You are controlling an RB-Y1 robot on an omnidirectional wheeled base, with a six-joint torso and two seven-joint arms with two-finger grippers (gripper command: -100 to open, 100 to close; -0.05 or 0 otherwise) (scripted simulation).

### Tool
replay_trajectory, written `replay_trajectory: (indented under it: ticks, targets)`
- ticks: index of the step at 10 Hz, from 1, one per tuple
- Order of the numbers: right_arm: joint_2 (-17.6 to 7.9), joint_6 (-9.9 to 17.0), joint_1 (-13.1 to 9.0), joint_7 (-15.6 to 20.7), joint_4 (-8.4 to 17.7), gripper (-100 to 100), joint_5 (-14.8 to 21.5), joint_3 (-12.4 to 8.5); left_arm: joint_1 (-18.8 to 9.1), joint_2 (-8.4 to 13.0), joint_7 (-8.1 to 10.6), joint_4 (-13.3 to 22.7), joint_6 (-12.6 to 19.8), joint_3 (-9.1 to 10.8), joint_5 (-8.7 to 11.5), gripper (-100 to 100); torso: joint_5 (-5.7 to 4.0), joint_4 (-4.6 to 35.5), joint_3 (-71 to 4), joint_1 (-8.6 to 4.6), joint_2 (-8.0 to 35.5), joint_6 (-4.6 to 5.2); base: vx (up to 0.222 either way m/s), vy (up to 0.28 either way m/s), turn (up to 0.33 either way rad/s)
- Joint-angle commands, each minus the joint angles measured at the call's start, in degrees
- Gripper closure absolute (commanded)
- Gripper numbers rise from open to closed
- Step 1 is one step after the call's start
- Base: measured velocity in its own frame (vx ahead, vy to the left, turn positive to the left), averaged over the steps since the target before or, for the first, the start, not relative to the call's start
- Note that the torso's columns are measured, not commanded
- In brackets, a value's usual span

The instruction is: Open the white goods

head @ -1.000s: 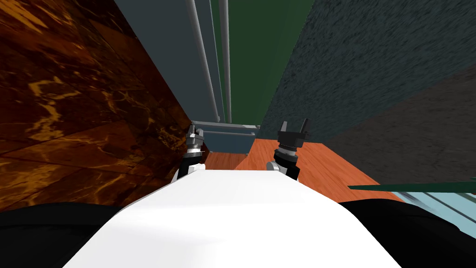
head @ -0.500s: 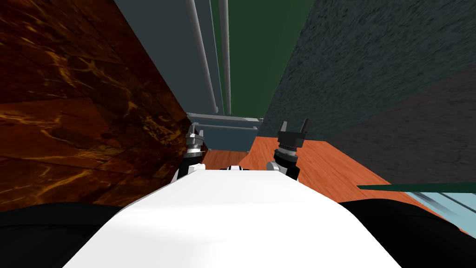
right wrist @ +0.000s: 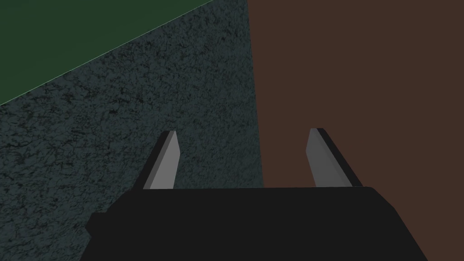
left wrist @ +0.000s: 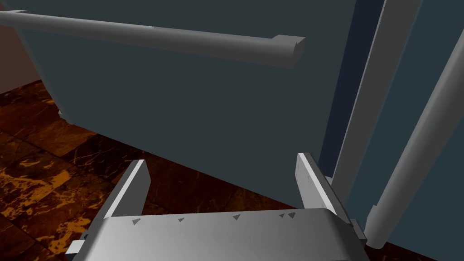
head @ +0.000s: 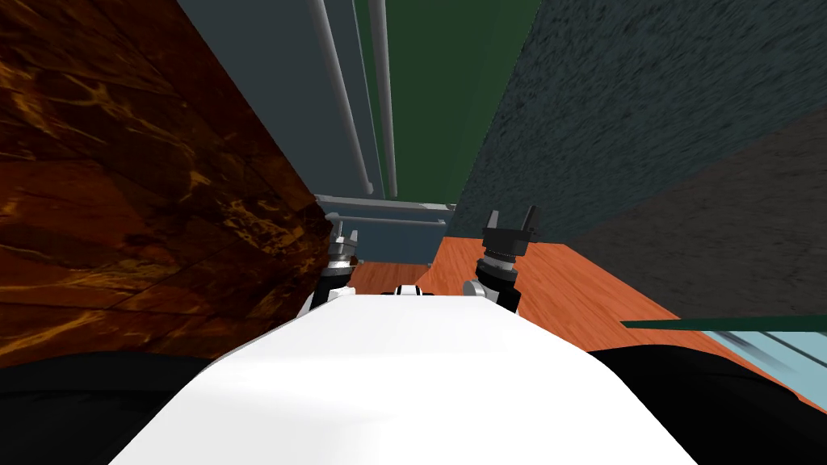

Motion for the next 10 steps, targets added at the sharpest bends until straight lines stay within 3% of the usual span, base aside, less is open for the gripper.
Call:
replay_trajectory:
  ticks: [1, 10]
  targets:
    - [0.0, 0.0, 0.0, 0.0, 0.0, 0, 0.0, 0.0, -0.5, 1.1, -0.31, 3.4, -2.9, -0.24, 0.4, -100, 0.02, 0.0, 0.1, 0.07, 0.1, 0.0, 0.069, -0.033, -0.04]
    - [0.0, 0.0, 0.0, 0.0, 0.0, 0, 0.0, 0.0, -1.9, 2.7, -1.69, 17.1, -15.0, -1.85, 1.7, -100, 0.0, 0.0, 0.1, 0.0, 0.1, 0.0, 0.092, -0.044, -0.039]
